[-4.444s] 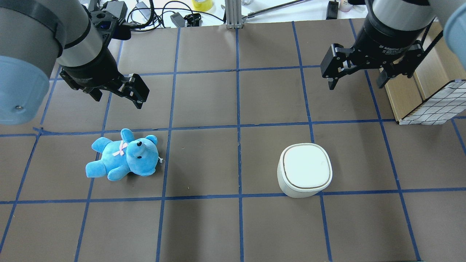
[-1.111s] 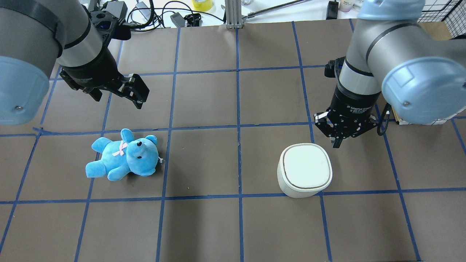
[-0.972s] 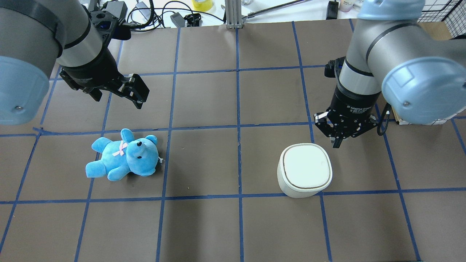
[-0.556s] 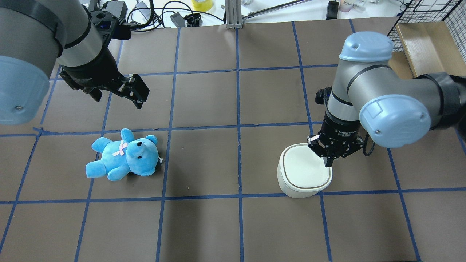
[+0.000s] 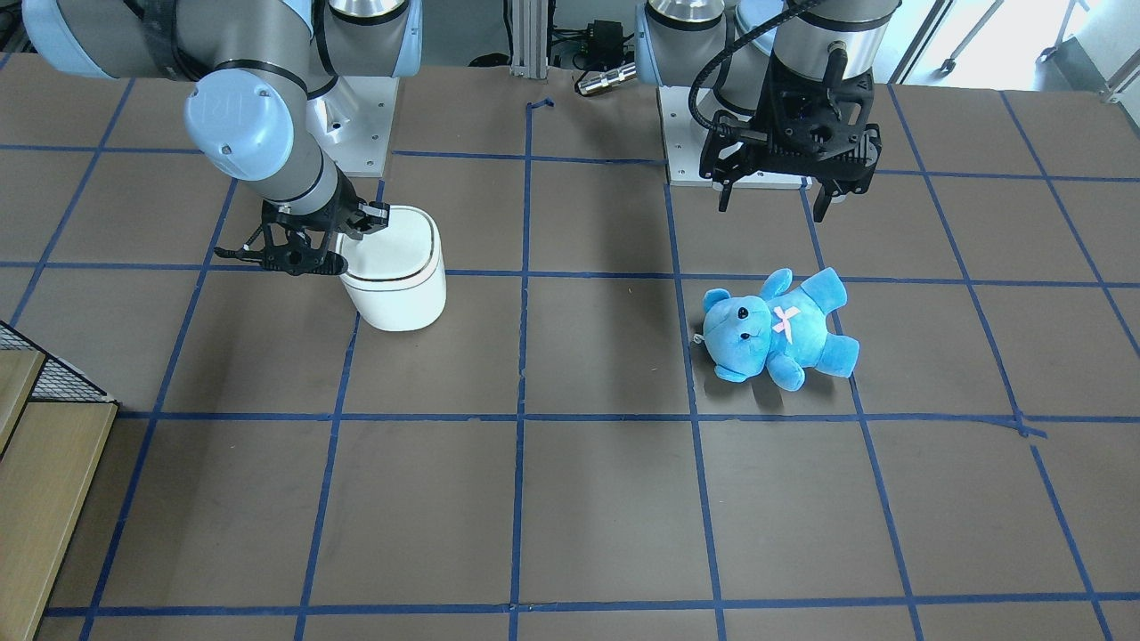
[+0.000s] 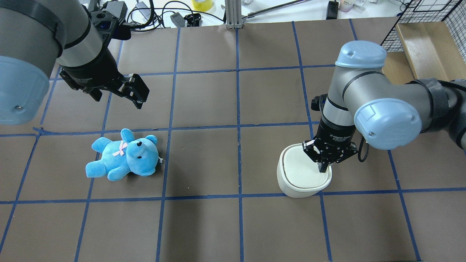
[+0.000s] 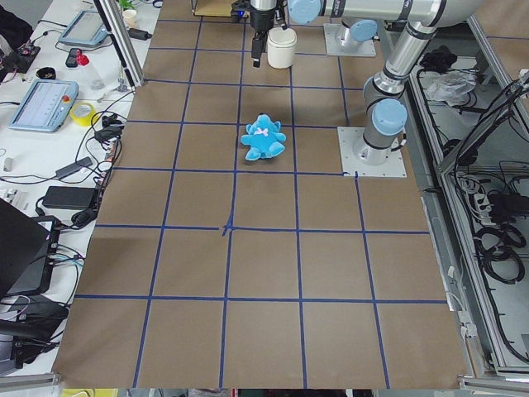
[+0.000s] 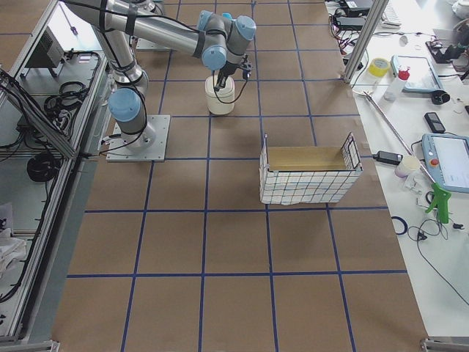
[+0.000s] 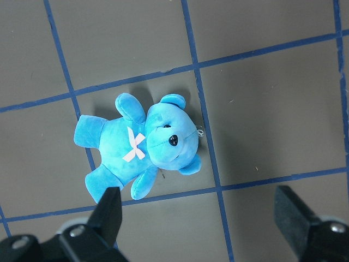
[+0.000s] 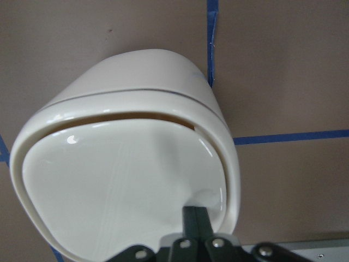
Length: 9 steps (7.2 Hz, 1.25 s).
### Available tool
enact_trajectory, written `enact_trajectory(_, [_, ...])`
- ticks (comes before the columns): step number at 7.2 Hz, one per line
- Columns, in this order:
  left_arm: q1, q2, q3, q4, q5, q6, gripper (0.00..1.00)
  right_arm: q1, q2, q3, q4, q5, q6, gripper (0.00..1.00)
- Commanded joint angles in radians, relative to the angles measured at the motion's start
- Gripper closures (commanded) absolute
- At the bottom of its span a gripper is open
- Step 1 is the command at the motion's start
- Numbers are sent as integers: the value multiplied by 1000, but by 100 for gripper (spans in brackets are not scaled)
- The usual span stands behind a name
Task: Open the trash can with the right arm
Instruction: 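Press the right gripper on the lid edge to flip it open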
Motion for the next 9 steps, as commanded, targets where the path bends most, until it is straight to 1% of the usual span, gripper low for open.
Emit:
enact_trajectory(1, [0, 0, 0, 0, 0, 0, 0, 0, 5, -1, -3, 3, 0, 100])
enact_trajectory(2, [0, 0, 0, 0, 0, 0, 0, -1, 2, -16, -4, 1, 3, 100])
enact_trajectory(3, [0, 0, 0, 0, 0, 0, 0, -6, -13, -54, 22, 3, 9, 100])
enact_trajectory(4, [0, 0, 0, 0, 0, 0, 0, -5, -23, -109, 109, 4, 9, 100])
enact_trajectory(5, [0, 0, 0, 0, 0, 0, 0, -6, -24, -184, 188, 7, 9, 96])
enact_trajectory(6, [0, 0, 0, 0, 0, 0, 0, -8, -23, -280, 254, 7, 9, 65])
enact_trajectory(7, [0, 0, 0, 0, 0, 0, 0, -9, -23, -377, 270, -6, 9, 15])
enact_trajectory(8, [0, 0, 0, 0, 0, 0, 0, -11, -23, -449, 272, -31, 4, 0])
enact_trajectory(9, [0, 0, 0, 0, 0, 0, 0, -12, -30, -470, 258, -116, 0, 0])
